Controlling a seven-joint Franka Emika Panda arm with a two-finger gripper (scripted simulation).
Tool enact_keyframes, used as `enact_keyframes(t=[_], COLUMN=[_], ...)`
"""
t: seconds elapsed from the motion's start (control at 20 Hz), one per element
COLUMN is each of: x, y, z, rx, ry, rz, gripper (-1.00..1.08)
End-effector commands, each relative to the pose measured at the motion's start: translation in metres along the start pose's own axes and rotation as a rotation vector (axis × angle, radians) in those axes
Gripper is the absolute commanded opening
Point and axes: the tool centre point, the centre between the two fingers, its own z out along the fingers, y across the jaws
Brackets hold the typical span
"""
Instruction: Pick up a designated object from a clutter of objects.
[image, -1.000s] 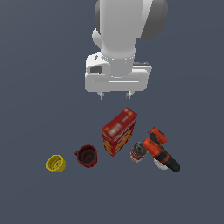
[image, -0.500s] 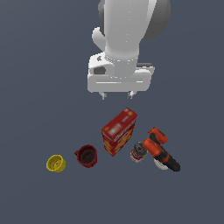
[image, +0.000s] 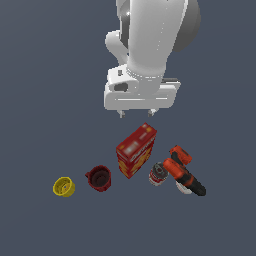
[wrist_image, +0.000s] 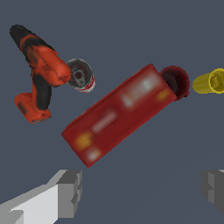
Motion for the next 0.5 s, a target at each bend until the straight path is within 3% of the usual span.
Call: enact_keyframes(t=[0.0,0.45], x=[0.005,0.034], y=[-0.005,-0.034], z=[0.005,0.033], rx=[-0.026,-0.186], ry=[-0.016,-0.100], rz=[-0.035,-0.237], gripper=[1.08,1.08])
